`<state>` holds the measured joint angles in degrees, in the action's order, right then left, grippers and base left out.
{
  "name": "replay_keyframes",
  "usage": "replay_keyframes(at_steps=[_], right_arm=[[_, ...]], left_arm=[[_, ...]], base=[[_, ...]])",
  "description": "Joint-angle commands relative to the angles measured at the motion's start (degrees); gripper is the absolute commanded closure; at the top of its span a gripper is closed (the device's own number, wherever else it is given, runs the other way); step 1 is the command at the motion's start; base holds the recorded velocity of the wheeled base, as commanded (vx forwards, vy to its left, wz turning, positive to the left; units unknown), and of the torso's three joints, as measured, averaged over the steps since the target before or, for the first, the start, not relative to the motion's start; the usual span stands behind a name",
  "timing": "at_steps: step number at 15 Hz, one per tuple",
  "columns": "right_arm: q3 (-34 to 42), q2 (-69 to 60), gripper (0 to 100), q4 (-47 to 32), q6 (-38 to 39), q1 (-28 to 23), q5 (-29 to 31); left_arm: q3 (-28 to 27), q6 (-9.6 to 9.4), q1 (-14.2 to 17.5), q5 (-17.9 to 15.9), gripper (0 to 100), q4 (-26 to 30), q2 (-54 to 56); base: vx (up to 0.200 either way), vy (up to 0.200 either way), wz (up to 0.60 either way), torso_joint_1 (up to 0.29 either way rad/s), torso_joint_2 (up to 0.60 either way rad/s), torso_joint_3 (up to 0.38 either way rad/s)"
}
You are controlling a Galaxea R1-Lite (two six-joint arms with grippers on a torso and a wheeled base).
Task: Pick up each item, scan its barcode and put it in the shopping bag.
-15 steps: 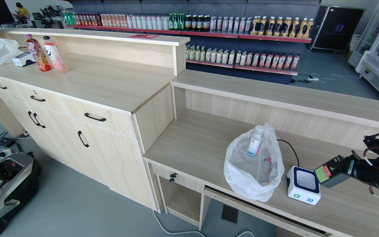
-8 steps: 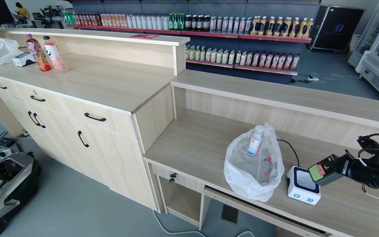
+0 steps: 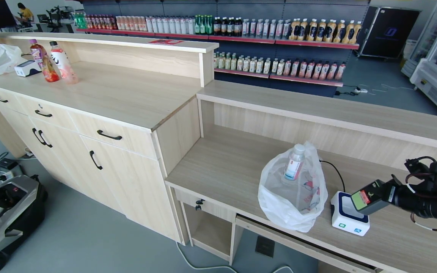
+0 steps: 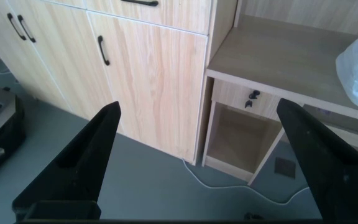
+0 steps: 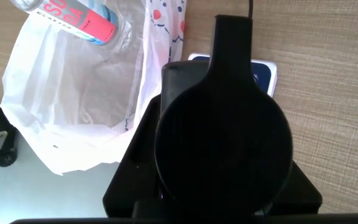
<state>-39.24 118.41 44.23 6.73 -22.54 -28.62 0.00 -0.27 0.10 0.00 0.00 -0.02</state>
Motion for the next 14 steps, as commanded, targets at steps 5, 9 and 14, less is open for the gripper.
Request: replay_keyframes(at_steps=[5, 9, 14], right_arm=[[-1.0, 1.9, 100, 1.9, 2.7, 0.1, 0.0], [-1.3, 3.7, 100, 3.5, 3.2, 0.1, 0.0], [-1.4, 4.6, 100, 3.8, 3.4, 1.1, 0.0]], left_arm=[[0.0, 0.00, 0.0, 0.0, 0, 0.0, 0.0], [0.0, 0.00, 0.0, 0.0, 0, 0.0, 0.0], [0.0, 0.00, 0.0, 0.0, 0, 0.0, 0.0]], base=[[0.000, 0.000, 0.00, 0.000, 0.00, 0.000], [0.000, 0.000, 0.00, 0.000, 0.00, 0.000], [0.000, 0.000, 0.00, 0.000, 0.00, 0.000]])
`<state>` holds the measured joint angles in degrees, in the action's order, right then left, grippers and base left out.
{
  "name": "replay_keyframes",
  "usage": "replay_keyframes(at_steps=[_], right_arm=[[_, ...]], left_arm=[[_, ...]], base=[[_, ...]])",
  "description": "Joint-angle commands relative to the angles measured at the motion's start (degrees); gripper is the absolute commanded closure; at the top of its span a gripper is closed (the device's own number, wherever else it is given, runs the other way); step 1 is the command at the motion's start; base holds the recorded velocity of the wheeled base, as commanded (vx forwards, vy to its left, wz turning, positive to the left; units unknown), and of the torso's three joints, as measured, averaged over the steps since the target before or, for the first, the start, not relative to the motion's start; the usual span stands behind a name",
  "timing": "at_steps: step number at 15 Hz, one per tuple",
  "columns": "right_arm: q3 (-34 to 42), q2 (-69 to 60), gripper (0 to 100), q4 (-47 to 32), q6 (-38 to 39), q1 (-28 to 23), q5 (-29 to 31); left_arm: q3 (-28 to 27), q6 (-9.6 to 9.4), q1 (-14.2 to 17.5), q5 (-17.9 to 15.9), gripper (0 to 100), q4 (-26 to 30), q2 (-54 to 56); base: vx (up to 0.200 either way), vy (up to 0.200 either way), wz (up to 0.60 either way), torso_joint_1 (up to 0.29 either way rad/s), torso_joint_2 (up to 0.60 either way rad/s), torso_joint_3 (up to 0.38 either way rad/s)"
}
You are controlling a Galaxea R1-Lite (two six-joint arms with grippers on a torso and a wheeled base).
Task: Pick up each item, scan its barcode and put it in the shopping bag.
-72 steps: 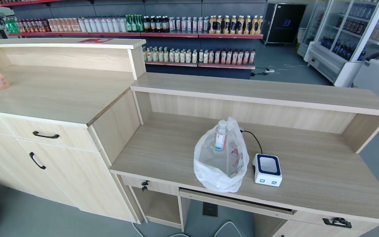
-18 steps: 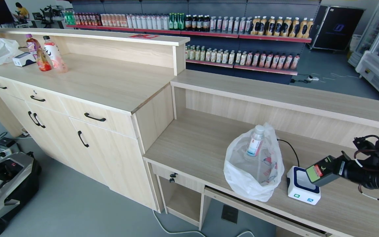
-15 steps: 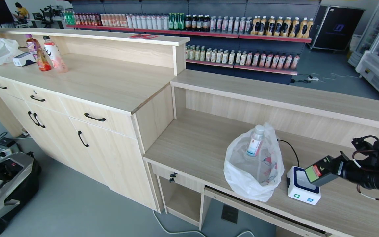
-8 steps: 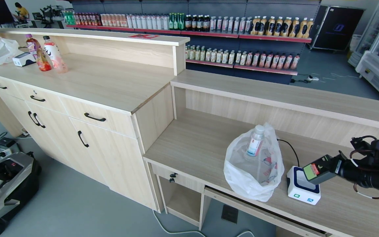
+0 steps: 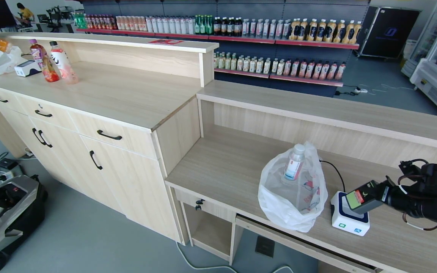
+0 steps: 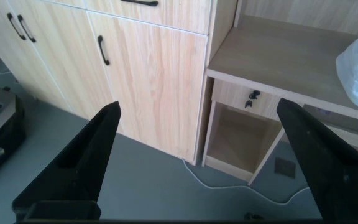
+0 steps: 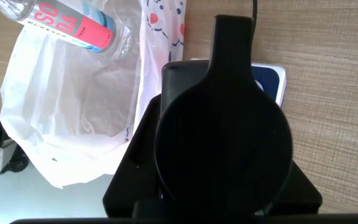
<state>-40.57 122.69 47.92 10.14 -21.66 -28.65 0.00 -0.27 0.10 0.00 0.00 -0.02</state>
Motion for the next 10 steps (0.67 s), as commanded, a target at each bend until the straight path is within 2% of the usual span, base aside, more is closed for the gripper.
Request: replay_keyframes(at_steps=[1, 10], right_arm=[[0.0, 0.3, 100, 0.1, 0.0, 0.3, 0.0], [0.7, 1.0, 100, 2.2, 1.1, 1.1, 0.1]], left_arm=[[0.0, 0.00, 0.0, 0.0, 0, 0.0, 0.0], [0.0, 0.00, 0.0, 0.0, 0, 0.0, 0.0]], base=[[0.000, 0.000, 0.00, 0.000, 0.00, 0.000], [0.000, 0.000, 0.00, 0.000, 0.00, 0.000]])
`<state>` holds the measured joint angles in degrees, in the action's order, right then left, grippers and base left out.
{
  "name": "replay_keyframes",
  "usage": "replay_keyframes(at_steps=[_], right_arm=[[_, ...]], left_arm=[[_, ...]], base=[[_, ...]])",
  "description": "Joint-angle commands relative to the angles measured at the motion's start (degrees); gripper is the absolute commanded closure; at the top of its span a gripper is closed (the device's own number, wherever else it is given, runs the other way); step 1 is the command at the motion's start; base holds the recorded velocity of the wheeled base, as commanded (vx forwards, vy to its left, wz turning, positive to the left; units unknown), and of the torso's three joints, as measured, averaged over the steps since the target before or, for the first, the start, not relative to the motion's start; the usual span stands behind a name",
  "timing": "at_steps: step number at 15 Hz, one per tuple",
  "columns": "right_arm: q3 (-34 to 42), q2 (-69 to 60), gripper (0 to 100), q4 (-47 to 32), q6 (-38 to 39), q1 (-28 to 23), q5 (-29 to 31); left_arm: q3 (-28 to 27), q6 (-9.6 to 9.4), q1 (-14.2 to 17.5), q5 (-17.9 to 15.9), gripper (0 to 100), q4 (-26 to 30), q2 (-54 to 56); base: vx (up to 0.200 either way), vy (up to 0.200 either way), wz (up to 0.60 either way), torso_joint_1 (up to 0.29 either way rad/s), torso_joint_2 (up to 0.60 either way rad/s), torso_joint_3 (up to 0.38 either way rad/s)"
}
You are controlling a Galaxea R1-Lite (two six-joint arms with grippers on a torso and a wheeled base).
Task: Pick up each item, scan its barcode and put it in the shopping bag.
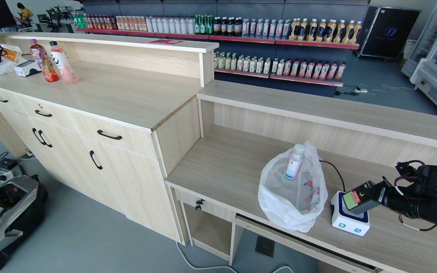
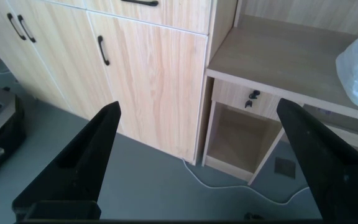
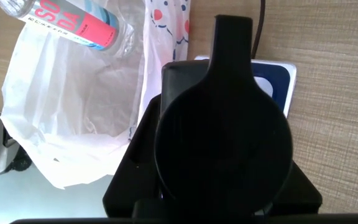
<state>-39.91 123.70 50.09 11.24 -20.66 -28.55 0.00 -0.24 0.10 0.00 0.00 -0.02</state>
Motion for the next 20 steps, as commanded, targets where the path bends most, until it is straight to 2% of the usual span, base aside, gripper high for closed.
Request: replay_keyframes(at_steps=[1, 10, 13, 14, 15, 16, 17, 19, 20], right_arm=[[0.0, 0.0, 100, 0.0, 0.0, 0.2, 0.0], [-0.1, -0.7, 100, 0.6, -0.1, 0.1, 0.0], [3.1, -10.0, 100, 0.4, -1.7, 2.6, 0.2], [6.2, -16.2, 100, 0.2, -4.6, 3.2, 0.5], [11.7, -22.2, 100, 0.1, -11.9, 2.7, 1.7], [15.0, -25.7, 100, -1.7, -19.9, 1.0, 6.8], [15.0, -28.3, 100, -7.5, -26.4, -0.5, 13.3], [15.2, -32.8, 100, -13.8, -35.1, -3.0, 24.0], [15.2, -34.2, 100, -14.1, -35.2, -3.1, 24.0]], left_arm=[[0.0, -0.02, 0.0, 0.0, 0, 0.0, 0.0], [0.0, -0.02, 0.0, 0.0, 0, 0.0, 0.0], [0.0, -0.02, 0.0, 0.0, 0, 0.0, 0.0], [0.0, -0.02, 0.0, 0.0, 0, 0.0, 0.0], [0.0, -0.02, 0.0, 0.0, 0, 0.0, 0.0], [0.0, -0.02, 0.0, 0.0, 0, 0.0, 0.0], [0.0, -0.02, 0.0, 0.0, 0, 0.0, 0.0], [0.0, -0.02, 0.0, 0.0, 0, 0.0, 0.0], [0.0, -0.02, 0.0, 0.0, 0, 0.0, 0.0]], base=[[0.000, 0.000, 0.00, 0.000, 0.00, 0.000], [0.000, 0.000, 0.00, 0.000, 0.00, 0.000], [0.000, 0.000, 0.00, 0.000, 0.00, 0.000], [0.000, 0.000, 0.00, 0.000, 0.00, 0.000], [0.000, 0.000, 0.00, 0.000, 0.00, 0.000], [0.000, 0.000, 0.00, 0.000, 0.00, 0.000], [0.000, 0.000, 0.00, 0.000, 0.00, 0.000], [0.000, 0.000, 0.00, 0.000, 0.00, 0.000], [0.000, 0.000, 0.00, 0.000, 0.00, 0.000]])
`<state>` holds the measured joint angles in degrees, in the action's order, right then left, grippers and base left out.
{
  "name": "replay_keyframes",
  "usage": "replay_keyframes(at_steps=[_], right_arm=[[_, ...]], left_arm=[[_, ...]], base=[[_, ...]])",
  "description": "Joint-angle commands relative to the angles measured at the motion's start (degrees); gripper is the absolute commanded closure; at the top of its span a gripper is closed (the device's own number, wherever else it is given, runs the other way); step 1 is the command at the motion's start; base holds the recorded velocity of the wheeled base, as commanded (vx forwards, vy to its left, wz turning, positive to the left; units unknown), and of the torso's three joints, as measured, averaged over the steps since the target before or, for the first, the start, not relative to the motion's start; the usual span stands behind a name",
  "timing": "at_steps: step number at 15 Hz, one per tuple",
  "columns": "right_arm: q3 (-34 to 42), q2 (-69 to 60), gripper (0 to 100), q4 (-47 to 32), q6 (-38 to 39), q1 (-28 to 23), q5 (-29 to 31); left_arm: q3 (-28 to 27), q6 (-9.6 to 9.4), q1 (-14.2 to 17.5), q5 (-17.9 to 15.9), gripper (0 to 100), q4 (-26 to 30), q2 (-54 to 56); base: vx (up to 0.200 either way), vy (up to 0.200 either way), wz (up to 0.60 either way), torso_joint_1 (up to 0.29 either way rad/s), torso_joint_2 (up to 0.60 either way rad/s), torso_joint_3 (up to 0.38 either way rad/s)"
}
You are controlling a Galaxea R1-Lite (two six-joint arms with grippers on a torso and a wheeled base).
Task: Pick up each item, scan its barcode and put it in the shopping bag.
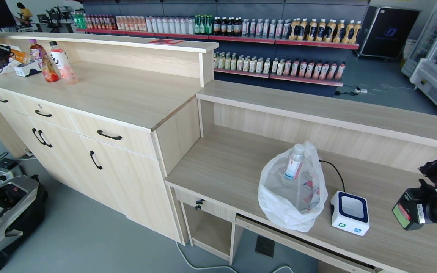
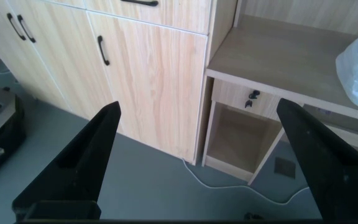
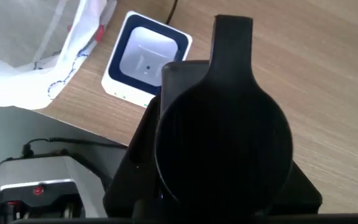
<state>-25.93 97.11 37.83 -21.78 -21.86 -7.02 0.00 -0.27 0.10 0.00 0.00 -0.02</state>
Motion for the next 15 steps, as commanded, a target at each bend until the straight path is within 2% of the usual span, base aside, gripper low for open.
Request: replay_keyframes(at_steps=[1, 2, 6, 9, 11, 14, 15], right_arm=[[1.1, -8.7, 100, -1.6, -2.3, -1.9, 2.5], [1.3, -9.8, 100, -1.3, -2.3, -1.6, 1.8], [1.3, -11.8, 100, -1.0, -1.8, 4.7, 2.0], [1.1, -7.0, 100, 0.5, -1.5, 9.8, 1.6], [0.8, 0.3, 100, 6.2, -1.0, 11.7, 1.2], [-0.4, 9.6, 100, 11.7, -0.1, 12.5, -3.5], [-1.3, 13.2, 100, 12.4, -0.1, 12.5, -7.7]], left_arm=[[0.0, 0.00, 0.0, 0.0, 0, 0.0, 0.0], [0.0, 0.00, 0.0, 0.0, 0, 0.0, 0.0], [0.0, 0.00, 0.0, 0.0, 0, 0.0, 0.0], [0.0, 0.00, 0.0, 0.0, 0, 0.0, 0.0], [0.0, 0.00, 0.0, 0.0, 0, 0.0, 0.0], [0.0, 0.00, 0.0, 0.0, 0, 0.0, 0.0], [0.0, 0.00, 0.0, 0.0, 0, 0.0, 0.0]], base=[[0.000, 0.000, 0.00, 0.000, 0.00, 0.000], [0.000, 0.000, 0.00, 0.000, 0.00, 0.000], [0.000, 0.000, 0.60, 0.001, 0.00, 0.002], [0.000, 0.000, 0.00, 0.000, 0.00, 0.000], [0.000, 0.000, 0.00, 0.000, 0.00, 0.000], [0.000, 0.000, 0.00, 0.000, 0.00, 0.000], [0.000, 0.000, 0.00, 0.000, 0.00, 0.000]])
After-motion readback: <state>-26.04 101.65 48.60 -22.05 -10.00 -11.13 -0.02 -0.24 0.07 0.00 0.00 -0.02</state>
